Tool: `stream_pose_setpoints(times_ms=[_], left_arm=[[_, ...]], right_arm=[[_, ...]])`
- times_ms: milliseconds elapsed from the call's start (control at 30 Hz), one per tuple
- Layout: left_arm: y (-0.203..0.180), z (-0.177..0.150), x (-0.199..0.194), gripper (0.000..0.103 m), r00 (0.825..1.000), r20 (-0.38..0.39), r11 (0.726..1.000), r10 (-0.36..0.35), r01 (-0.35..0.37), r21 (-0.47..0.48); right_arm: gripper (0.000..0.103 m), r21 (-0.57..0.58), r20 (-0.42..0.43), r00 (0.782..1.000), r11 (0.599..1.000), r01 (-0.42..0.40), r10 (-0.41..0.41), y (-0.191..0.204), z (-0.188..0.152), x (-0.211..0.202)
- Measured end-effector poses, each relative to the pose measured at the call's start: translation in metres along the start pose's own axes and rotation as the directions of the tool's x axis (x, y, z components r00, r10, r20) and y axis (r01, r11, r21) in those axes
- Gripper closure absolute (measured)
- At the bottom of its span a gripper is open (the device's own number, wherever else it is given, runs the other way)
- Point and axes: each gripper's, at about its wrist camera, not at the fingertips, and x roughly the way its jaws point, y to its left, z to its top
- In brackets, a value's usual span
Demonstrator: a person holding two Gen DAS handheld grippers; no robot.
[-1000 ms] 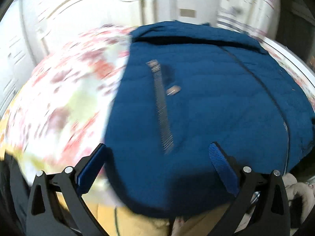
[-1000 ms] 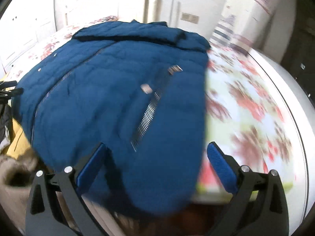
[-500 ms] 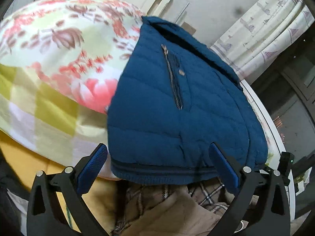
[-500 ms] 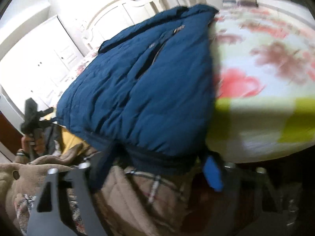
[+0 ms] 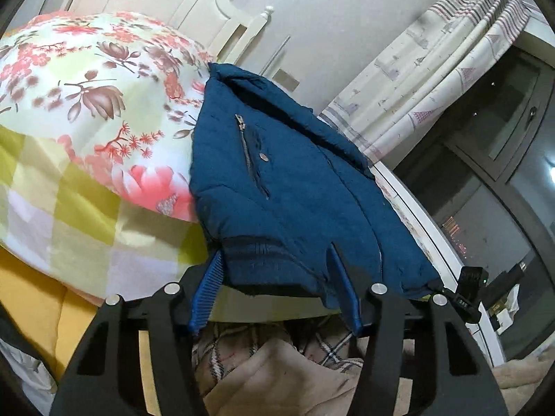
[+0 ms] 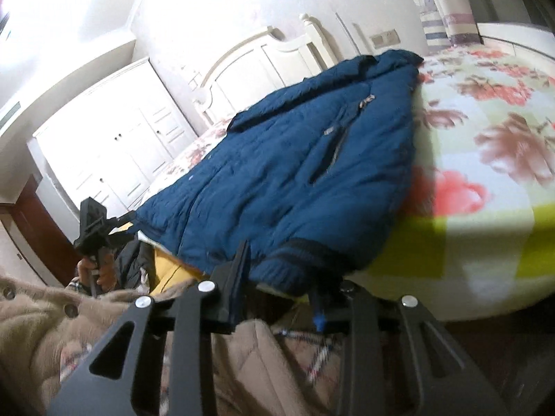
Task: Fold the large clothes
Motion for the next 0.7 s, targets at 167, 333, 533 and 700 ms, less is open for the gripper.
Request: stream_pose_setpoints(times_ms=[167,333,533,700], left_arm=[[0.012,0.010,0.016,0.046,0.999,0.005,0.997,0.037,-0.036,-0.066],[-0.013,0.018,-0.003,0.046,0.990,0.140,1.000,-0.010,0.008,0.014],[-0.062,0.021,0.005,0.046,0.969,0.173,0.948,0.174,-0.213,0.236],[-0.064,0.034,0.014,0.005,0.967,0.148,0.929,0.207,-0.242,0.281]], right_arm=[[0.071,-0.021,0.003,1.000,1.000,0.021,-0.021,0.012,0.011,0.018],[0.071,-0.059,0.023,0.999,0.998,0.039,-0.037,0.025,0.019,0.018],[0.071,-0.083,0.019,0.998,0.994,0.069,-0.067,0.029,0.018,0.020],[0.071,-0.091,0.013,0.997,0.993,0.078,-0.078,0.029,0.016,0.018]])
